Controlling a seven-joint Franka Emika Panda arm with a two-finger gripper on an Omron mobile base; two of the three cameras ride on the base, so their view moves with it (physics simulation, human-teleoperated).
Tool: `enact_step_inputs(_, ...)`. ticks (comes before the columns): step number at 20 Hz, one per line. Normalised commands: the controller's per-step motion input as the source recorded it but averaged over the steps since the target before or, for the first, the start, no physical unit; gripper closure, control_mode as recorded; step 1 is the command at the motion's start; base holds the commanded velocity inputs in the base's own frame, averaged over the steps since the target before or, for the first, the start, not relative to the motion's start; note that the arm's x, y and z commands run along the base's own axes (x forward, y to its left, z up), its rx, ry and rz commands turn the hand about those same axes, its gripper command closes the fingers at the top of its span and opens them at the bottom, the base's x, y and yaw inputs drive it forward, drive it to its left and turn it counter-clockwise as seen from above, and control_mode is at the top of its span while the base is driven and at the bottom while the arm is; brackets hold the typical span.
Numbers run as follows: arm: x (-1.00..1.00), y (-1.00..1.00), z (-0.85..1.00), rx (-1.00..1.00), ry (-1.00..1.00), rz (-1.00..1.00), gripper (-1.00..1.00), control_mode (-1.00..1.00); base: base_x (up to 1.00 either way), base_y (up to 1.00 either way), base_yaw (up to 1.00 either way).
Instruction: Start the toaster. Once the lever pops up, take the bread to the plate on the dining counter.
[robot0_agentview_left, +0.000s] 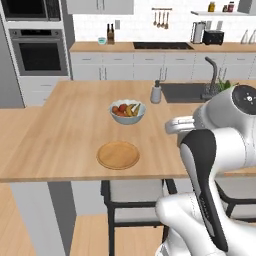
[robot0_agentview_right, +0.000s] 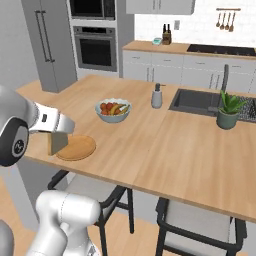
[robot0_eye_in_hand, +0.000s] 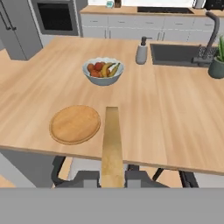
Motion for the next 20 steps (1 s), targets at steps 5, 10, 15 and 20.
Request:
enact_step_inputs(5,0.43,-0.02,0.00,0.05,0.00,0.12,1.00,-1.00,0.12,0.04,0.00)
enact_step_inputs(10,0.74,0.00,-0.01,0.13,0.02,0.28,1.00,-1.00,0.00,0.00,0.00)
enact_step_inputs(15,0.91,0.31,-0.25,0.08,0.00,0.25,1.00,-1.00,0.00,0.00,0.00)
enact_step_inputs(20,0.75,0.39,-0.59,0.00,0.11,0.13,1.00,-1.00,0.00,0.00,0.00)
